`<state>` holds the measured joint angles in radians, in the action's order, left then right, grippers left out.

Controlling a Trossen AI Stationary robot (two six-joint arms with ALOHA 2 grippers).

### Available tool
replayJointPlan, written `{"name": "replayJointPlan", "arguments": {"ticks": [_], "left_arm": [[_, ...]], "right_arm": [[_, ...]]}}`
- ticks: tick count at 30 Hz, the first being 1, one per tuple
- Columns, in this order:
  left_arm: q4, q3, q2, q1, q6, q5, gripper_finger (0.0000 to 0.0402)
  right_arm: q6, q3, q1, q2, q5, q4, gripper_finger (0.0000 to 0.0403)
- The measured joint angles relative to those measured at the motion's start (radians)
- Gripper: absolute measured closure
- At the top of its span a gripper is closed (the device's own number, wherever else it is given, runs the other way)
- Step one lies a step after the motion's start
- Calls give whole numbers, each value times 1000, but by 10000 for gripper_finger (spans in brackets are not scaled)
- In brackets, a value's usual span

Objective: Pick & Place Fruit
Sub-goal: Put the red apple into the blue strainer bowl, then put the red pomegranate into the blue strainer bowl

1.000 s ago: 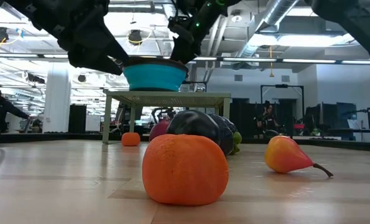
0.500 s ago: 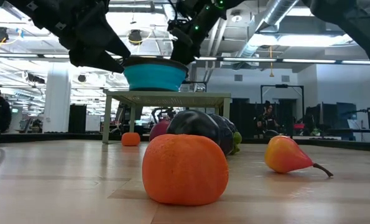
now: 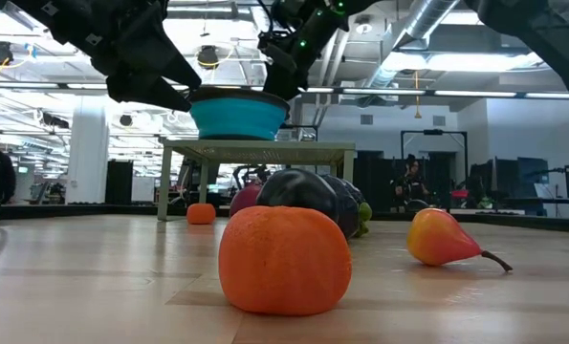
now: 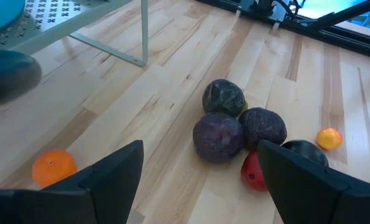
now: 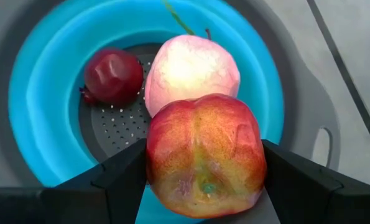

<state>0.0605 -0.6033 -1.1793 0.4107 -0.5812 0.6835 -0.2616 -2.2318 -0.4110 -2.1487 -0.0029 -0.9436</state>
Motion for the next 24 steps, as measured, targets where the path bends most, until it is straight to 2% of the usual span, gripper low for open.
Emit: {"name": "replayJointPlan", "arguments": {"ticks": [6,15,20,24], "left_arm": [[-2,0,0,0,0,0,94],[-2,0,0,0,0,0,94],[-2,0,0,0,0,0,94],[-2,0,0,0,0,0,94]], "right_arm": [[-11,0,0,0,0,-29,119],[-3,0,0,0,2,-5,51],[0,0,0,0,19,66,53],[-4,0,6,0,100,114,72]]}}
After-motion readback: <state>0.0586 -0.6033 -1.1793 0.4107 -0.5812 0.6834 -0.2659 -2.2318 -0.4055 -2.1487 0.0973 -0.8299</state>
